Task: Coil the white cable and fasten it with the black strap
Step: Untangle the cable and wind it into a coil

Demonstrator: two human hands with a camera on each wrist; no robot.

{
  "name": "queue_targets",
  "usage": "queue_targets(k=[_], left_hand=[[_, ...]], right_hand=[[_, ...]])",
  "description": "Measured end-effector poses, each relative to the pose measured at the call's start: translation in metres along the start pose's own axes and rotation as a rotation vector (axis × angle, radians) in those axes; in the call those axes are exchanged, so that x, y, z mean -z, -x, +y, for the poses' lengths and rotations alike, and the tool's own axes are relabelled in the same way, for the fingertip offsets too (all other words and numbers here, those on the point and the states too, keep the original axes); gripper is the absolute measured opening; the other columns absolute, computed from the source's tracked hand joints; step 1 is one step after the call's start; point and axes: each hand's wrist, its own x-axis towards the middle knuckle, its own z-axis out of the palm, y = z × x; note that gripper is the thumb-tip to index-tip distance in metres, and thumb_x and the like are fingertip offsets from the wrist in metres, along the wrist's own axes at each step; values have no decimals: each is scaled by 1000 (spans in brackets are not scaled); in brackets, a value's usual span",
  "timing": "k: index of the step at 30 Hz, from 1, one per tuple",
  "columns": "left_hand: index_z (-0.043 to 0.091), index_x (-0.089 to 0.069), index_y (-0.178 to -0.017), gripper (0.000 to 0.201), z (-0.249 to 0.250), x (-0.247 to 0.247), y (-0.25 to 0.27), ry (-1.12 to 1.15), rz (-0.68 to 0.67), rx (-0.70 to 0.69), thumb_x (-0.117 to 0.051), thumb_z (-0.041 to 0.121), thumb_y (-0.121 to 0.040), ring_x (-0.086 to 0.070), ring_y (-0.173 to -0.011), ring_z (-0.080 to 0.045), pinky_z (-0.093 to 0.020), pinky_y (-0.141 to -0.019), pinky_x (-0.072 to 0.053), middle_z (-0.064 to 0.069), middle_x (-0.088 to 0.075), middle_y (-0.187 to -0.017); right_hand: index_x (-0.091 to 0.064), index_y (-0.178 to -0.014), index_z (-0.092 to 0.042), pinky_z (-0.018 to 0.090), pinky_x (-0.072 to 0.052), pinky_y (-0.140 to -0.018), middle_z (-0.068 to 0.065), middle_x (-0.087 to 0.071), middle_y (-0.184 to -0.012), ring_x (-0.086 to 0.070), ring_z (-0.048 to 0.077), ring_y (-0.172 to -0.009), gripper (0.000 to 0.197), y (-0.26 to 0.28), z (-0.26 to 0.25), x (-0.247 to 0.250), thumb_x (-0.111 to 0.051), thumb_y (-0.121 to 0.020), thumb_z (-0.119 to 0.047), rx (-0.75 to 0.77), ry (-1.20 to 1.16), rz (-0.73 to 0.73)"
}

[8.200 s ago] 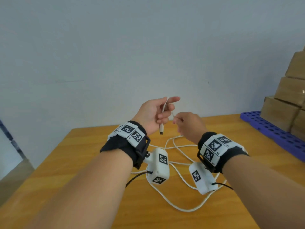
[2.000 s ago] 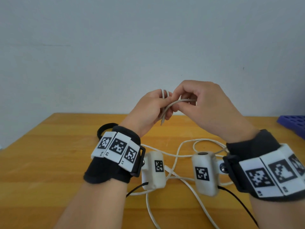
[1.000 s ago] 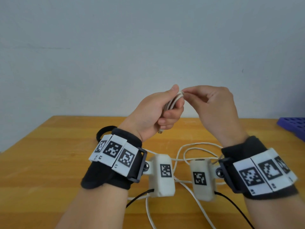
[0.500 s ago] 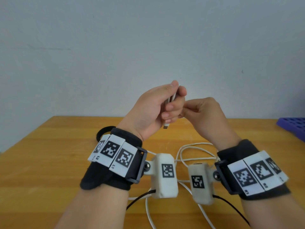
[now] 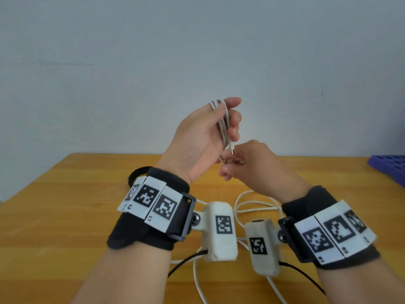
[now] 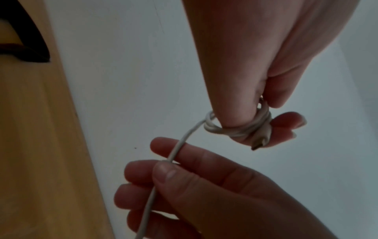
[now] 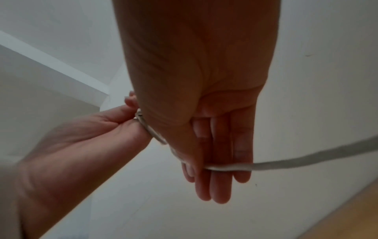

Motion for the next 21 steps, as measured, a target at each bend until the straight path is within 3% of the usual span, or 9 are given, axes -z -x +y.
queue_targets(k=[4,6,9,13,17,21], left_hand=[[3,-52,-109,22,-3,0,-1,-87,75,-36,-33,-3,-98,-47,-63,-12,-21,-63,-45,-4,-53,-74],[4,-52,-109,24,-4,2,-3,-132,113,-60,-34,-7,-97,-49,-64,-10,-21,-65,-47,-4,-55,-76],[5,-53,-108,24,-6,5,-4,-166,161,-74,-36,-7,-96,-51,-64,-9,-23,-70,-48,-4,-58,-78],[6,-53,-108,23,-10,6,-5,-222,174,-74,-37,-5,-97,-52,-64,-9,-24,-72,-47,-4,-61,-80],[5,-52,-109,22,-11,8,-6,-217,179,-75,-37,-5,-97,-52,-64,-9,-24,-72,-47,-5,-61,-82],[8,-52,-109,22,-15,11,-7,-342,212,-75,-38,-4,-96,-51,-66,-11,-26,-75,-47,-3,-62,-83]], right_hand=[[-67,-80,-20,10,-49,-58,0,-73,-71,-69,6,-64,13,2,-3,-1,-60,-87,-13,3,39,-62],[-67,-78,-18,8,-48,-54,0,-72,-69,-69,6,-61,13,3,-3,-1,-60,-89,-17,16,56,-85],[-64,-72,-21,8,-47,-51,-1,-71,-67,-68,5,-58,18,4,-4,-1,-60,-90,-20,29,90,-89],[-68,-79,-18,16,-45,-52,1,-68,-65,-62,9,-59,13,4,-8,0,-59,-88,-21,57,156,-59],[-70,-76,-24,13,-36,-47,-5,-52,-54,-46,5,-48,14,4,-11,3,-60,-84,-20,72,188,-26],[-72,-79,-24,14,-33,-45,-8,-49,-52,-44,5,-45,13,6,-14,7,-61,-85,-23,76,190,-18]])
